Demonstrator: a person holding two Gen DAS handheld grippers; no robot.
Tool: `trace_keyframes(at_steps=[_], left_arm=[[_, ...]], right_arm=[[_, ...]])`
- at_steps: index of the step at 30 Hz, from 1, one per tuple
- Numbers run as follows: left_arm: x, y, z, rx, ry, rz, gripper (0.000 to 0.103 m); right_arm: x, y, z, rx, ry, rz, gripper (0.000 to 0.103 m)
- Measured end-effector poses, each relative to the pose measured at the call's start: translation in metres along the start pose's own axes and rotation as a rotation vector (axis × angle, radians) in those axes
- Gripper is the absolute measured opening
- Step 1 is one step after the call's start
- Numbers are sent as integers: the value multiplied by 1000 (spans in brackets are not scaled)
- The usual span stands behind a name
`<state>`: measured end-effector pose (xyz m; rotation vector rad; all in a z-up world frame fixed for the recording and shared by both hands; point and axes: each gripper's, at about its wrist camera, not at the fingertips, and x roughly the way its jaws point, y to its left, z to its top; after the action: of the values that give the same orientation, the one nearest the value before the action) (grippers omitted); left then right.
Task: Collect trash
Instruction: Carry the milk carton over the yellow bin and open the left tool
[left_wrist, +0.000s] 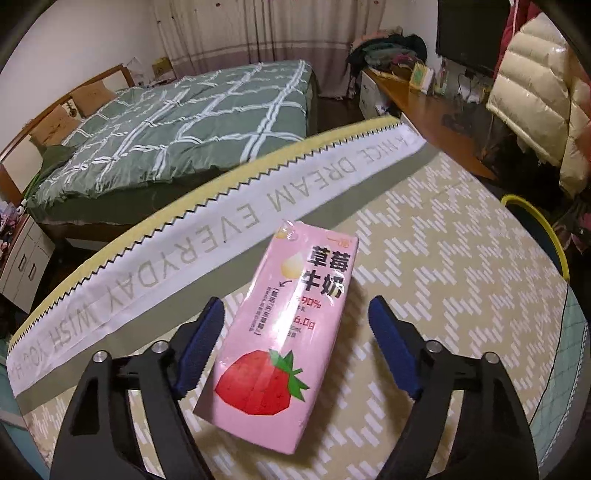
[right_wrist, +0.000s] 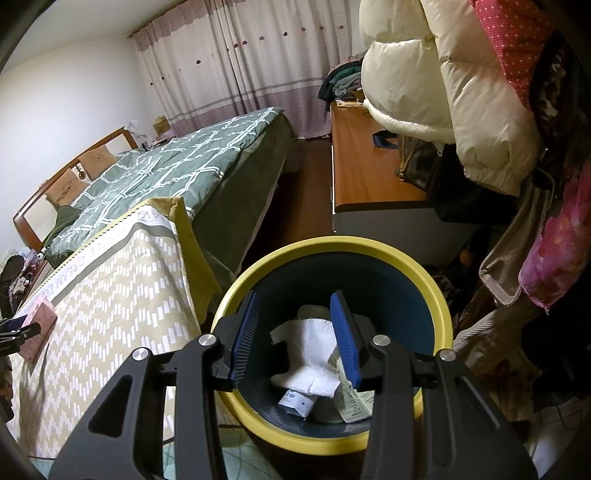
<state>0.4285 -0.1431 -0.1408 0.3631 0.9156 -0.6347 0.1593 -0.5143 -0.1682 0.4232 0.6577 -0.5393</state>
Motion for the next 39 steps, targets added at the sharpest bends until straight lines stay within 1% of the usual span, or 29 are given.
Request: trace_keyframes(at_steps=[2,3,4,6,12,14,18,22,27,30,34,39], left_arm=[[4,-4,0,26,29,20,74],[5,-6,-1,37,40,26,68],[7,-7,-1,43,51,26,60],[8,-8,-2,38,61,19,54],[-5,-21,-3,17,44,43,52],[-12,-32,-3,24,31,52,52],[-24,-57,1,34,-2,36,52],[-33,-98,9,56,-32,10,52],[-39,-166,25,120,-58,-53,52],[-39,-209,38,155,-60,-102,52],[-31,-276,57,211,-46,-168,52],[-13,-351,76,284,-20,-217,52]], right_arm=[[0,0,0,1,-1,3,39],[0,0,0,2,-2,5,39],[-1,-1,0,2,-3,7,39],[-2,-1,-1,2,-8,11,39],[-7,-4,-2,-2,-24,23,39],[-10,-8,-3,-3,-24,25,39],[-17,-18,-3,7,-29,34,39],[-25,-27,-4,8,-37,42,39],[-32,-43,-6,7,-39,38,39],[-37,-56,-7,9,-33,34,39],[-43,-72,-8,7,-27,28,39],[-55,-93,-11,9,-30,26,39]])
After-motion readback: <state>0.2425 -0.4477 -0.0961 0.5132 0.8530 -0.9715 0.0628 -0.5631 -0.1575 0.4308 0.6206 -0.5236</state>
